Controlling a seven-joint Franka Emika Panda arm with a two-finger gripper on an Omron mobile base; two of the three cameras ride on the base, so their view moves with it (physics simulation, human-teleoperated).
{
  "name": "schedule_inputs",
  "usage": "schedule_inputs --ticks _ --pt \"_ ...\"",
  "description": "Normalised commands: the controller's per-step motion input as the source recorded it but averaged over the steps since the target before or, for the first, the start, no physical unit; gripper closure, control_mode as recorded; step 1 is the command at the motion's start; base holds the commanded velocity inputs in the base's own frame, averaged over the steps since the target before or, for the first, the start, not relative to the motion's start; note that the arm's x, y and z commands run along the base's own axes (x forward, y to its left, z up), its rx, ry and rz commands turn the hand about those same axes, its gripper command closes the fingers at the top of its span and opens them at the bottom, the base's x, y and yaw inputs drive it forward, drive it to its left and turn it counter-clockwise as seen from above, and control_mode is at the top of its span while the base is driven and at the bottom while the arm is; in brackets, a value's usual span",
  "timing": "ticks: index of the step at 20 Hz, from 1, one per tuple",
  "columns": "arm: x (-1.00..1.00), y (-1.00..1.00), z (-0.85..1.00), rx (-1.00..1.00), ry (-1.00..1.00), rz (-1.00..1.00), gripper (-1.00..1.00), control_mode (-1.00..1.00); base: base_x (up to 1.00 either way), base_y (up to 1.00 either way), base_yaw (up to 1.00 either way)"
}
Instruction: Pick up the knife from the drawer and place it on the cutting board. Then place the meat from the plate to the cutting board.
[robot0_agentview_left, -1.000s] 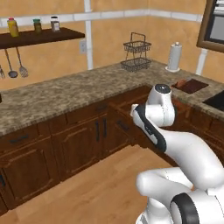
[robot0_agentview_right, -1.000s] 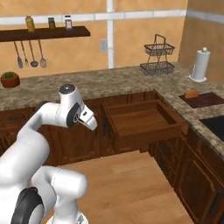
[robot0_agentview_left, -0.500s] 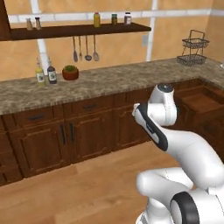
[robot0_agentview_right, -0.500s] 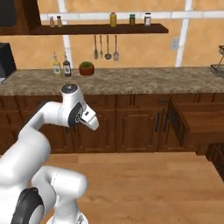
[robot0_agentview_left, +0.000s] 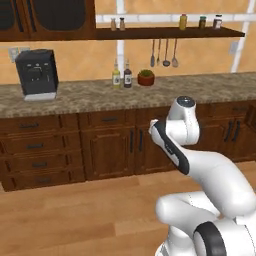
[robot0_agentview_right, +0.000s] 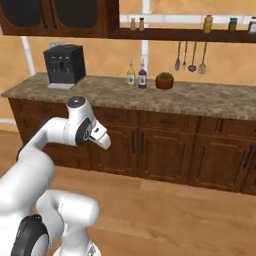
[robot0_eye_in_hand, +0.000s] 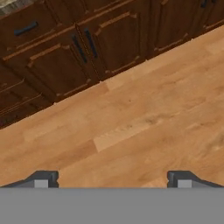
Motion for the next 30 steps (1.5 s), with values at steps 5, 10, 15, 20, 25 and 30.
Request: schedule_inputs --ticks 5,10,15,20,25,30 --pt "0.00 0.00 0.00 0.00 0.00 0.00 -1.00 1.00 -0.01 -0.40 -0.66" --pt "0.00 0.00 0.00 0.00 0.00 0.00 -1.00 1.00 0.00 -0.05 -1.00" --pt "0.00 0.00 0.00 0.00 0.00 0.00 -1.00 1.00 0.00 0.00 -1.00" --pt "0.00 0.00 0.00 0.00 0.00 0.00 -1.00 1.00 0.00 -0.07 -0.99" --pt "0.00 0.00 0.00 0.00 0.00 0.00 -1.00 1.00 0.45 -0.66 -0.77" --pt "0.00 0.00 0.00 0.00 0.00 0.00 -1.00 1.00 0.98 -0.86 -0.46"
